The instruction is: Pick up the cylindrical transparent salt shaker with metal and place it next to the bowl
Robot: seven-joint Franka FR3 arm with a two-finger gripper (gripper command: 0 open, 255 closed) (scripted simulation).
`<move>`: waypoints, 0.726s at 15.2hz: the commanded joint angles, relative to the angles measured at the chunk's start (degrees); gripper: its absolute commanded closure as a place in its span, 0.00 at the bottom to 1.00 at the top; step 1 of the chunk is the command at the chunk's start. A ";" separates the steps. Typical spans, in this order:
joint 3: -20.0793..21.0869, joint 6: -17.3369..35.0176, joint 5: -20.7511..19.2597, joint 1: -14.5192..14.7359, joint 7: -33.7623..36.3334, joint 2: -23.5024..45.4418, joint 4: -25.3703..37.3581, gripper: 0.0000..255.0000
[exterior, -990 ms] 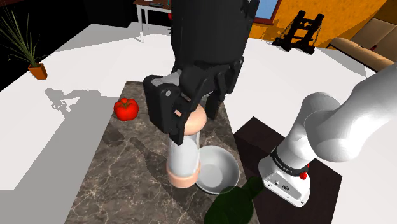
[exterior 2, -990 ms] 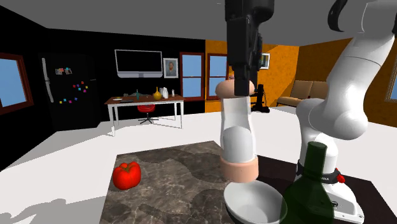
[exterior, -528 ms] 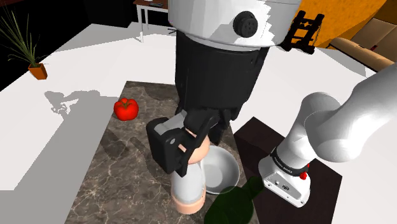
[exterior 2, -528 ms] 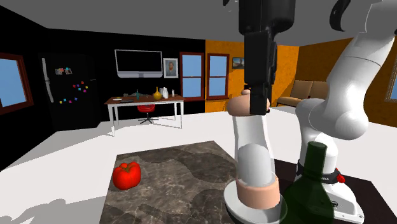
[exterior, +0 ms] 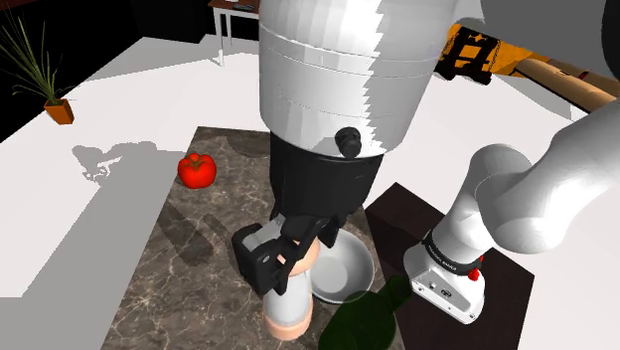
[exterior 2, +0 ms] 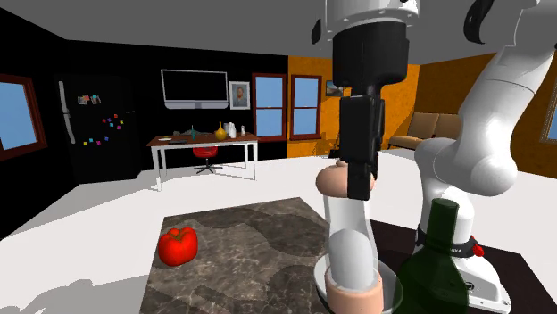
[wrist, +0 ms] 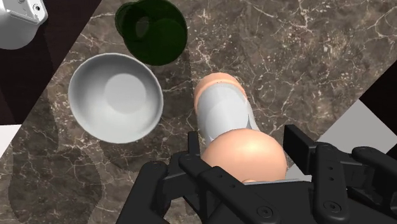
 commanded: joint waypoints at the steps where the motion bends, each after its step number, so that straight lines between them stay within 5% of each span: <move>1: 0.25 1.66 0.19 0.10 -0.15 -0.05 -1.66 1.00; 11: 1.82 9.44 0.78 0.37 -0.49 0.98 -8.45 1.00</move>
